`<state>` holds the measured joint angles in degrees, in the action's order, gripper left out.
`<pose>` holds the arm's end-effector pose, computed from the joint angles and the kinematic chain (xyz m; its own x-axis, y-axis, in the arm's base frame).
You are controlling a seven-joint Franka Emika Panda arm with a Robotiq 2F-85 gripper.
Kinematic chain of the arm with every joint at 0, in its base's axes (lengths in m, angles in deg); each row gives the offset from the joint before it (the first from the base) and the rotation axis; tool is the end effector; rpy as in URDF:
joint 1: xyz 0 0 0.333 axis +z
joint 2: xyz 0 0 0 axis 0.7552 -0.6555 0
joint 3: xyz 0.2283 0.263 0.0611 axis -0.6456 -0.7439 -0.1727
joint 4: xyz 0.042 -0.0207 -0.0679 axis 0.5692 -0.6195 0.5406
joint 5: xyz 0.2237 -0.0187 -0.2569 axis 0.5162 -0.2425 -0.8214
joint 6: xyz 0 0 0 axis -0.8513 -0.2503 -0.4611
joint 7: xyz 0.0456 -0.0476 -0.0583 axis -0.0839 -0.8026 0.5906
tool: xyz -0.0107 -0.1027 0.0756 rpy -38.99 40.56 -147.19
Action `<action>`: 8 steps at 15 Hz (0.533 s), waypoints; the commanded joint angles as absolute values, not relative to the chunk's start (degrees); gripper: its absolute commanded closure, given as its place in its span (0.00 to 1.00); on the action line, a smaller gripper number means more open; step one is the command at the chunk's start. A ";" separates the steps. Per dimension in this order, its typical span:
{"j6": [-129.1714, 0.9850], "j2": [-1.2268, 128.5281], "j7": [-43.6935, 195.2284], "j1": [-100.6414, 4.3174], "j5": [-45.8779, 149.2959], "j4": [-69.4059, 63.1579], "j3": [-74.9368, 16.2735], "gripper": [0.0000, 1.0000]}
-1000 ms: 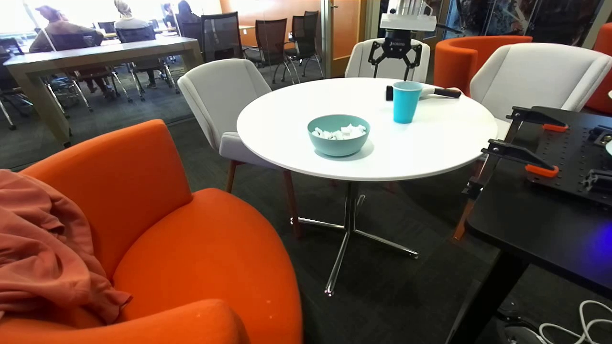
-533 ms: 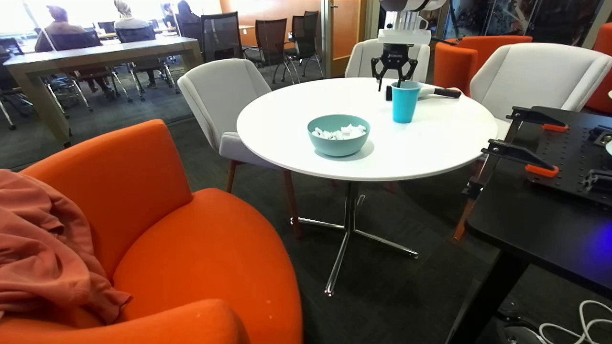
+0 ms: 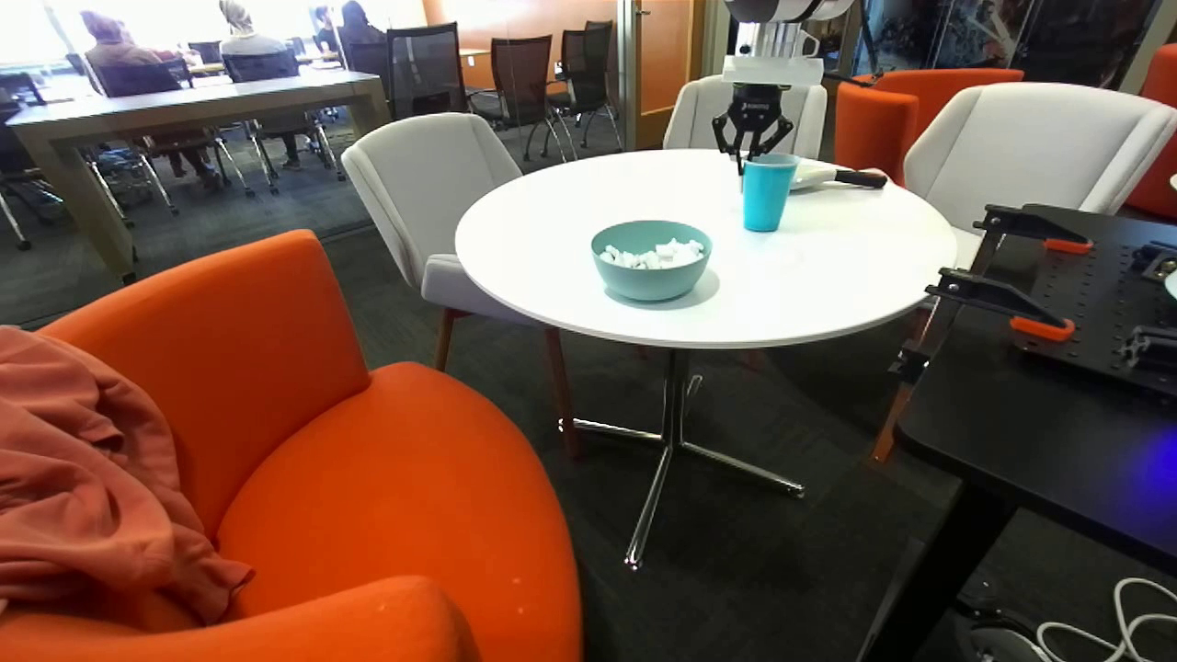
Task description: Move the light blue cup to the right, move the green bowl to the right, stir the contents in the bowl using the white spoon on the table
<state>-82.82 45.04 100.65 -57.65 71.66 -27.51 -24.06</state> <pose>0.5617 -0.1823 0.2008 0.4898 -0.8718 0.0067 -0.8699 -0.4893 -0.0621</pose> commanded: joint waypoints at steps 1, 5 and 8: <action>-84.18 45.72 101.06 -55.53 71.29 -26.80 -22.47 1.00; -85.53 44.83 103.53 -51.93 67.75 -21.84 -18.36 0.98; -84.16 42.63 106.74 -49.26 63.87 -15.66 -14.38 0.98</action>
